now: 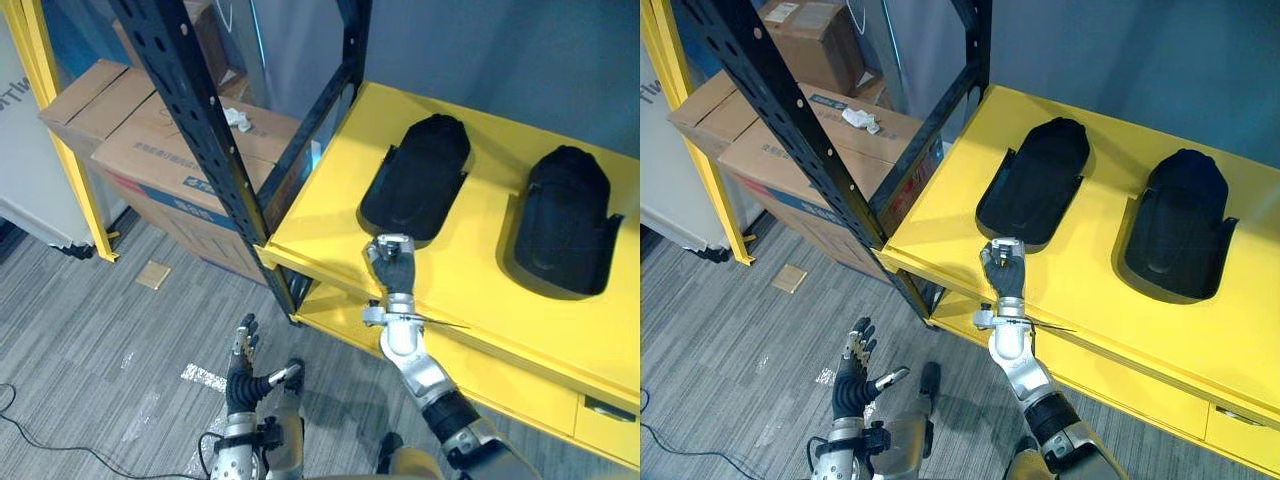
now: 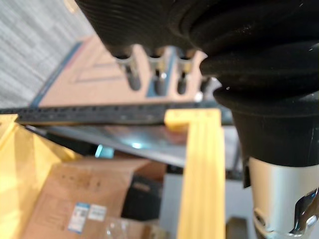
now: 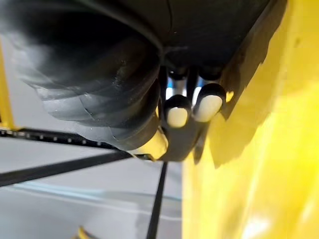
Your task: Walk over and take plastic housings, then place them on the shelf
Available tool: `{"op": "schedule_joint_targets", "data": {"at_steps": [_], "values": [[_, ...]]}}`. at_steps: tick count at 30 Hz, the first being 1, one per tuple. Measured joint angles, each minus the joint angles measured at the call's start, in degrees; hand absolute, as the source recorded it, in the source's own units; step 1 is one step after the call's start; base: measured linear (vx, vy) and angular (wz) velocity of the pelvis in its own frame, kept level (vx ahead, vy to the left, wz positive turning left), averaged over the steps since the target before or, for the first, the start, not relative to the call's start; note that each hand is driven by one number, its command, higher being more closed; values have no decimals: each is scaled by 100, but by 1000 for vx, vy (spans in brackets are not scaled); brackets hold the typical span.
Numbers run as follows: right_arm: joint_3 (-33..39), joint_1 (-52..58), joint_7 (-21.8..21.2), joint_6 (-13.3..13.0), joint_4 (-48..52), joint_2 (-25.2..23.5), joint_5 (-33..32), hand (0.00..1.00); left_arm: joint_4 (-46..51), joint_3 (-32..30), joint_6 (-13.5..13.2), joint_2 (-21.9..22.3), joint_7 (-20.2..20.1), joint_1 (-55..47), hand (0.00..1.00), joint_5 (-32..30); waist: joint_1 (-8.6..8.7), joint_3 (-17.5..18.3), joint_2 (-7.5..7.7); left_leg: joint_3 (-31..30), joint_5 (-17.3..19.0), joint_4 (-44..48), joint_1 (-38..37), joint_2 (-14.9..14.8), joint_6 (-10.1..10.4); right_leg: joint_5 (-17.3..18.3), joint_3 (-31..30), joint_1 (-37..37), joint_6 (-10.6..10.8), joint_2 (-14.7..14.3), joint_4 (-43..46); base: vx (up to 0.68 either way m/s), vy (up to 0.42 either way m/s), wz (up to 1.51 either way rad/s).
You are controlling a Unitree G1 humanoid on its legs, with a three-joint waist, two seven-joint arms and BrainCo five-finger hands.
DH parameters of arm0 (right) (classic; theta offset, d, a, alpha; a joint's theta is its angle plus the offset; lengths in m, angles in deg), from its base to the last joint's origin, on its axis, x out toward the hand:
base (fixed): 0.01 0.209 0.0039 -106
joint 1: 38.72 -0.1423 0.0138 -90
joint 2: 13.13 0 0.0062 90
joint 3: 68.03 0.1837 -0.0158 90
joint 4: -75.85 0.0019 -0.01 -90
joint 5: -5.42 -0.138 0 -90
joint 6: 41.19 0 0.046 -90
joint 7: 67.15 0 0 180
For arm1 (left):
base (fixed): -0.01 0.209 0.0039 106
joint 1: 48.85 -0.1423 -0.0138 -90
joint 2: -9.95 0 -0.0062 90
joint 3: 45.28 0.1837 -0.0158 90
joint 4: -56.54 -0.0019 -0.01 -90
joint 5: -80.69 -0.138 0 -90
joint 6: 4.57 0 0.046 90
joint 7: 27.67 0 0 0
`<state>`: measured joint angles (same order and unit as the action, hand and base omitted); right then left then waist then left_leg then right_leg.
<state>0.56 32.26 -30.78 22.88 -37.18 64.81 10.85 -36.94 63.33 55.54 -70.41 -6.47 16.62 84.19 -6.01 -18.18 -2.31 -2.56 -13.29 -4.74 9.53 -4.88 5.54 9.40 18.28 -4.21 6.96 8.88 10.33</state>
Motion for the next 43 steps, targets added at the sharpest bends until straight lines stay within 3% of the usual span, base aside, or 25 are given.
{"op": "schedule_joint_targets", "data": {"at_steps": [9, 15, 18, 22, 25, 27, 30, 33, 34, 36, 40, 43], "values": [[292, -253, 117, 87, -291, 15, -2, 100, -43, 13, -12, 3, -3, 3, 0, 9, -26, -50, -91, -7, 1, -1, -67, -13, 0, 3, 26, -81, 2, -6, -7, -7, -4, 0], [223, -165, 102, -30, -141, 13, -6, 100, -173, 13, -44, 9, -20, 41, 0, 119, -20, -47, -85, 39, 15, -3, -53, -43, -8, -10, -13, -81, 13, -20, -112, 3, -10, -2], [99, 413, 108, 6, 1107, 17, 191, 100, -357, -80, -34, 75, 28, 15, 0, 273, -13, -21, -36, 239, 39, -3, -81, -52, -25, -46, -164, -14, 24, -8, -146, 33, -17, -27], [294, 1251, 58, 126, 3267, 58, 507, 100, -989, -615, 104, 322, 551, 60, 0, 330, 167, 181, 241, 615, 98, -3, -295, -71, -15, -124, -548, -45, 84, 18, -224, 93, -29, -47], [1456, 1990, 330, 279, 4227, 112, 574, 100, -1926, -1377, 252, 412, 916, 152, 0, 596, 361, 439, 503, 787, 147, -3, -439, -118, 22, -140, -679, -114, 103, 8, -268, 45, -37, -24], [2256, 2477, 675, 503, 4477, 127, 690, 100, -2397, -1906, 251, 535, 1018, 169, 0, 915, 384, 475, 542, 924, 229, -29, -571, -172, 28, -172, -812, -160, 96, -14, -309, -25, -15, -37], [3526, 3378, 1105, 771, 4441, 90, 649, 100, -2869, -2752, 213, 750, 1233, 110, 0, 906, 545, 632, 493, 1038, 347, -36, -637, -171, 35, -186, -906, -181, 75, -1, -416, -58, 12, -23], [4553, 4134, 1379, 716, 3628, -7, 84, 100, -3250, -3520, 206, 819, 1176, -8, 0, 1171, 769, 819, 344, 1239, 375, -35, -729, -209, 47, -189, -1086, -158, 13, -5, -473, -20, 19, -33], [4789, 4266, 1393, 580, 2802, -9, -231, 0, -3467, -3670, 229, 768, 1033, -11, 0, 1364, 865, 859, 344, 1293, 384, -35, -786, -228, 39, -187, -1125, -185, 16, -13, -483, -13, -2, -28], [5086, 4398, 1356, 416, 1374, -150, -664, 0, -3731, -3767, 393, 662, 727, 48, 0, 1454, 998, 976, 266, 1365, 393, -34, -832, -258, 49, -189, -1186, -188, 11, -32, -480, -3, -12, -21], [5248, 4362, 872, 395, -633, -282, -1095, 0, -4099, -3755, 918, 635, 169, 323, 0, 1458, 1011, 1022, 183, 1501, 426, -35, -956, -274, 46, -195, -1262, -221, 1, -16, -476, -3, -1, -19], [5604, 3986, -35, 804, -2217, -286, -1541, 0, -4576, -3726, 1308, 499, -314, 562, 0, 1456, 1005, 1029, 212, 1511, 431, -35, -966, -256, 38, -195, -1261, -236, -2, 3, -487, 0, 0, 0]]}}
